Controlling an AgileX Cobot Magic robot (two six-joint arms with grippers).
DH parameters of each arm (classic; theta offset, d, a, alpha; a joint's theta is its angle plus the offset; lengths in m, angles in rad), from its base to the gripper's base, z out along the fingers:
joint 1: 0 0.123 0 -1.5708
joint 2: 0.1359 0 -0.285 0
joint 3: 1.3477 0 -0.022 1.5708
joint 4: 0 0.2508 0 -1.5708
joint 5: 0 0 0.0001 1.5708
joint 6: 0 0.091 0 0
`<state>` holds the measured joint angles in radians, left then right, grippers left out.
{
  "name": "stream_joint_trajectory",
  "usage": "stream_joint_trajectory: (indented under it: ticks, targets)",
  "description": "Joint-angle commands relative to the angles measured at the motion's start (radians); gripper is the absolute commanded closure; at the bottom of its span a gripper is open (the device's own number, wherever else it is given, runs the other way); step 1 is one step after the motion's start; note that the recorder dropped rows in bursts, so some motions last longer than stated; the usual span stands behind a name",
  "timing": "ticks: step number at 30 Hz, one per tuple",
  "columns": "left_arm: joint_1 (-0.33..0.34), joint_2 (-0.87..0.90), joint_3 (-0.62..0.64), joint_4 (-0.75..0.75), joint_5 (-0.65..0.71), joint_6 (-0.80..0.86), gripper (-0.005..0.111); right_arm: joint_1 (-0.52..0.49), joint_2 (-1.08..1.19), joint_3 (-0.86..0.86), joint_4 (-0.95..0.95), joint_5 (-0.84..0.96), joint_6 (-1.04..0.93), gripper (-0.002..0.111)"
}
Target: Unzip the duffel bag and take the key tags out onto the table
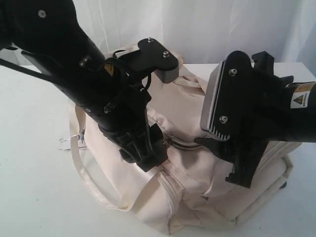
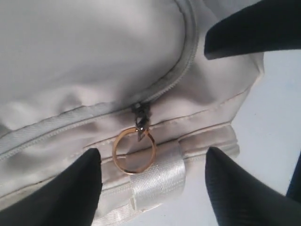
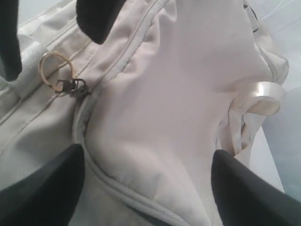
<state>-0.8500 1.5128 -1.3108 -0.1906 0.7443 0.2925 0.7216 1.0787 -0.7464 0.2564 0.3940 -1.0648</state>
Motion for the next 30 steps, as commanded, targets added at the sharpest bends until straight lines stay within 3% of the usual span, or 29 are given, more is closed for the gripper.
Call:
stream_joint_trajectory:
  ticks: [1, 30]
  targets:
    - [0.001, 0.052, -0.003, -0.019, 0.026, -0.002, 0.040, 0.005, -0.004, 0.005, 0.017, -0.015, -0.005, 0.035]
    - [0.001, 0.127, -0.003, 0.015, -0.097, -0.050, 0.040, 0.005, -0.004, 0.005, 0.017, -0.023, 0.034, 0.035]
